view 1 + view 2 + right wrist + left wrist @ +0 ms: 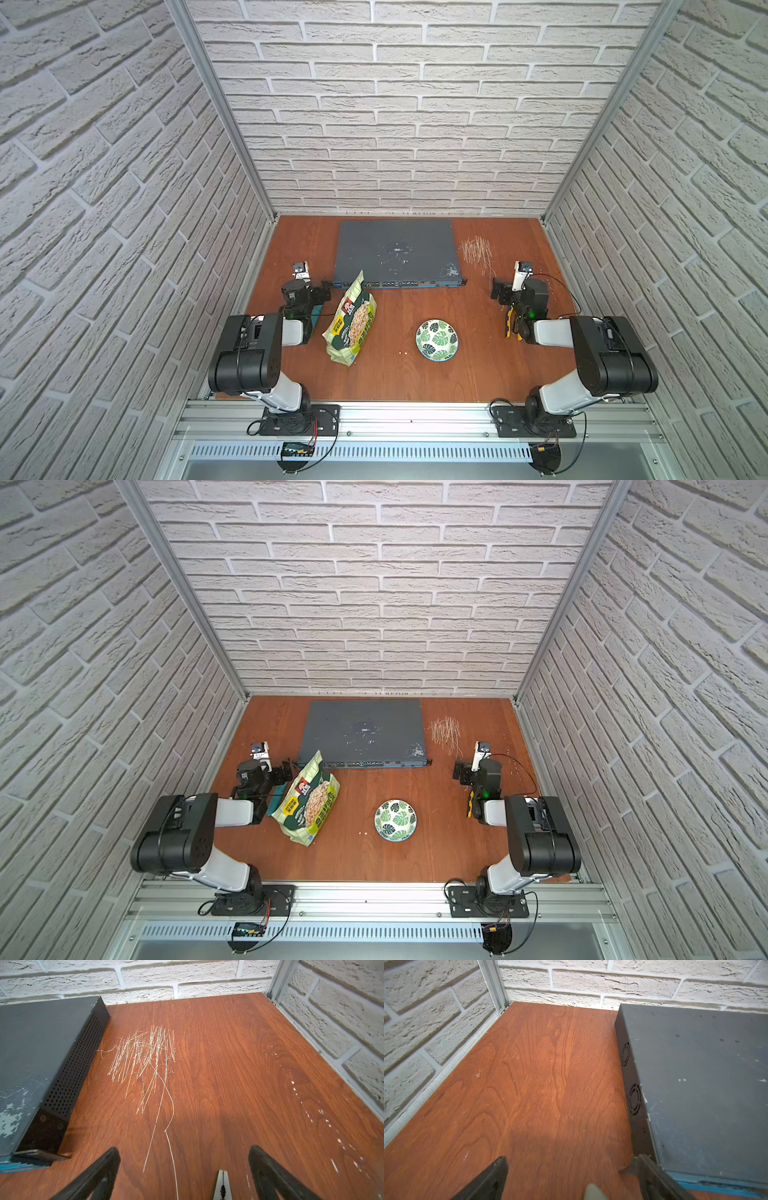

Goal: Pour the oats into the breakfast bowl
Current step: Move the oats bag to the center of the board.

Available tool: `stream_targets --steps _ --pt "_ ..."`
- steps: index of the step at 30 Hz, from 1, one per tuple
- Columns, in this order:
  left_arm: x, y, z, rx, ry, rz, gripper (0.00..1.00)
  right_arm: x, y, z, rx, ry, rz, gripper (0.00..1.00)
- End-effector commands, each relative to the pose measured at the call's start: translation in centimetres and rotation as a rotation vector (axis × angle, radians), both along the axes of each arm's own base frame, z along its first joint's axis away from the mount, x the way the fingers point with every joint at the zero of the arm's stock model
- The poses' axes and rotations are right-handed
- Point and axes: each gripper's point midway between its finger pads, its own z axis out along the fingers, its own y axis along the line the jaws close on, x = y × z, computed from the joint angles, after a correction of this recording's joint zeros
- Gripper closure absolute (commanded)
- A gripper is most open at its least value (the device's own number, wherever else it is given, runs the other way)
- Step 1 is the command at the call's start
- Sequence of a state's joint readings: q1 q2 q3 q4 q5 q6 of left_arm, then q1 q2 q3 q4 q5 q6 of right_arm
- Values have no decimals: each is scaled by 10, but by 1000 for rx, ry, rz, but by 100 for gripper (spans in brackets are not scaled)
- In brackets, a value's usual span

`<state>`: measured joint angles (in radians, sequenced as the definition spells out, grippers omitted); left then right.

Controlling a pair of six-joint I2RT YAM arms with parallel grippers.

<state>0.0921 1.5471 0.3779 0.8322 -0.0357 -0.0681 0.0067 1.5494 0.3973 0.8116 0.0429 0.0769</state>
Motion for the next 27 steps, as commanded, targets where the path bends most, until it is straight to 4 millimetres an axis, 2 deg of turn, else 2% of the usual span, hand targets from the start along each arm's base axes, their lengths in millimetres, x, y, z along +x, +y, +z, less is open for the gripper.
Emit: stream_targets --steps 1,13,15,16,19,24,27 --pt "8 -2 13 9 -51 -15 2 7 2 16 -13 -54 1 1" --pt "8 -2 13 8 -50 -17 2 6 2 16 -10 -56 8 1" --pt "10 2 17 4 -52 2 2 8 6 23 -8 -52 29 1" --pt "10 6 20 3 -42 26 2 8 4 33 -5 -50 17 1" --pt "13 16 52 -12 14 92 2 -1 -2 58 61 28 -45 1" --pt "0 32 127 -82 7 238 2 -18 15 105 227 24 -5 1" --pt "-15 24 168 -185 10 249 2 -27 31 132 310 48 58 1"
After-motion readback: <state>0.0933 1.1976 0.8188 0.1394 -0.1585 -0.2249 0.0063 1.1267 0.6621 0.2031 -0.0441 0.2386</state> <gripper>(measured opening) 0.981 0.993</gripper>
